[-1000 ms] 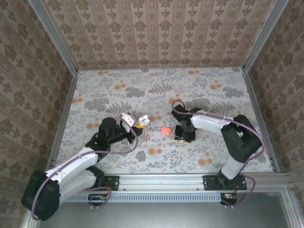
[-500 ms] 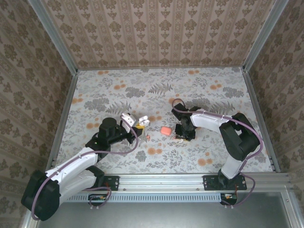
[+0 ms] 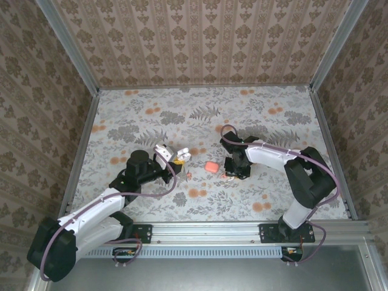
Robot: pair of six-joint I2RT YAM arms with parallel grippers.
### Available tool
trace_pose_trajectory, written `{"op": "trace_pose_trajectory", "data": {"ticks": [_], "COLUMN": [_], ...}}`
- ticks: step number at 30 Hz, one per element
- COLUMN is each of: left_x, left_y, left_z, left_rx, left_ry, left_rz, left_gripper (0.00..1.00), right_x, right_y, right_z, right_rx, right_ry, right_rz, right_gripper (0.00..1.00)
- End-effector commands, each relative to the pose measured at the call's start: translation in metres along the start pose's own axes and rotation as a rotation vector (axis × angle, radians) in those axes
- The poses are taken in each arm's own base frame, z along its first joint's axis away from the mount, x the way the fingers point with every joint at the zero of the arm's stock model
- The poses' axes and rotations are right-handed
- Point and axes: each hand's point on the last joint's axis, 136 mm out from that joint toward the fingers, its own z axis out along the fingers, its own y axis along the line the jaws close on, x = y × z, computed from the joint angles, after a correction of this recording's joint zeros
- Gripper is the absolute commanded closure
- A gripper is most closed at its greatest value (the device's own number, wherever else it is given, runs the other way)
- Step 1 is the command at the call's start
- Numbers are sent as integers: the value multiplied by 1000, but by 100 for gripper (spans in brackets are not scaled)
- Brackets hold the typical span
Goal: Insert the wireless bluetooth earbuds into the charging case
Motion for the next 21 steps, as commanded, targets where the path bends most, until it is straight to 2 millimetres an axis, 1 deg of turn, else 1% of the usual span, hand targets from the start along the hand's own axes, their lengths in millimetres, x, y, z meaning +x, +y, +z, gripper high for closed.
{"op": "trace_pose_trajectory", "data": {"ticks": [1, 4, 6, 10, 12, 13, 15, 21], "left_x": [-15, -6, 2, 7, 7, 8, 8, 2], "left_y": [1, 2, 2, -3, -5, -6, -10, -23], "left_z": [0, 6, 11, 21, 26, 28, 31, 38], "left_rx": [-7, -1, 12, 64, 83, 94, 126, 213], "left_ry": [-35, -25, -8, -6, -12, -10, -5, -12], "left_rz": [26, 16, -1, -9, -13, -15, -18, -11], "left_gripper": [93, 93, 93, 93, 93, 93, 93, 93], "right_x": [-2, -8, -13, -23, -28, -28, -34, -37], "right_y": [-4, 3, 9, 23, 34, 36, 51, 82], "right_z": [-12, -28, -44, -73, -92, -96, -112, -142], "right_rx": [7, -21, -37, -76, -125, -136, -195, -315], "right_ry": [-61, -140, -213, -350, -433, -453, -543, -702], "right_rz": [-40, -107, -183, -323, -395, -427, -501, -701], "right_gripper": [79, 79, 79, 79, 79, 79, 79, 78]}}
